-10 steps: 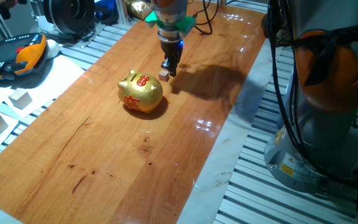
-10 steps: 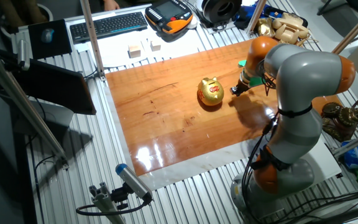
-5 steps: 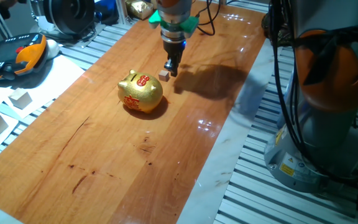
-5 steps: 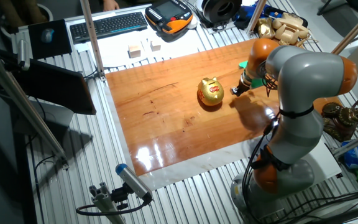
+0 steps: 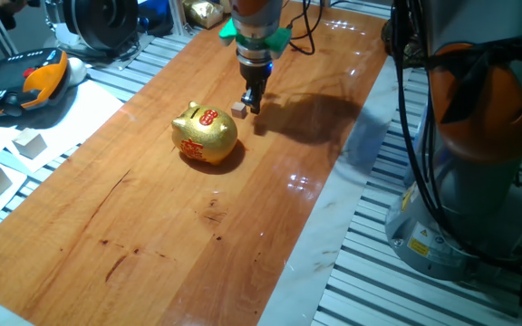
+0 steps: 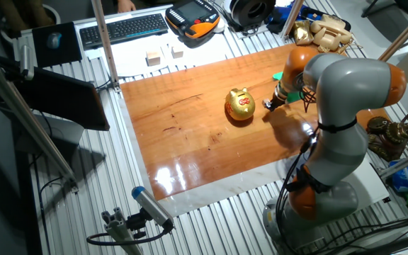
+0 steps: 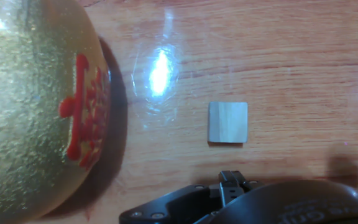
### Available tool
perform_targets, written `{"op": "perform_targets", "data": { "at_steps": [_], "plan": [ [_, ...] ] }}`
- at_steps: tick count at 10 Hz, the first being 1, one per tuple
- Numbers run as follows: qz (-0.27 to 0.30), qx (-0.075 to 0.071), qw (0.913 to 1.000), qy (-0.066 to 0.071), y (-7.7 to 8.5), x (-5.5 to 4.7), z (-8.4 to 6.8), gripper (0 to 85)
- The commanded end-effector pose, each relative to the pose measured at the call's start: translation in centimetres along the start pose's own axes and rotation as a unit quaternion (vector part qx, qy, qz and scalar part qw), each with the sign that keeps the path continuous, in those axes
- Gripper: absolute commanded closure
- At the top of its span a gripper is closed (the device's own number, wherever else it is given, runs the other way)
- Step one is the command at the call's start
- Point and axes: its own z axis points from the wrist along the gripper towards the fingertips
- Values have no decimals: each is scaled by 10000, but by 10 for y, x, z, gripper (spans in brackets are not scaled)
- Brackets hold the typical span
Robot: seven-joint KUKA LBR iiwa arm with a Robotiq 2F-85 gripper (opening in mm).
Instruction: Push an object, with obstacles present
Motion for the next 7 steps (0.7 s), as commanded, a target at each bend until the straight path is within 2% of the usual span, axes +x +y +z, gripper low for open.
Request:
{"op": "perform_targets", "data": {
  "at_steps": [1, 3, 7],
  "plan": [
    [-3, -10, 10000, -10, 0, -1, 1, 850],
    [-19, 7, 10000, -24, 3, -5, -1, 850],
    [-113, 35, 9999, -83, 1, -10, 4, 850]
  ]
}}
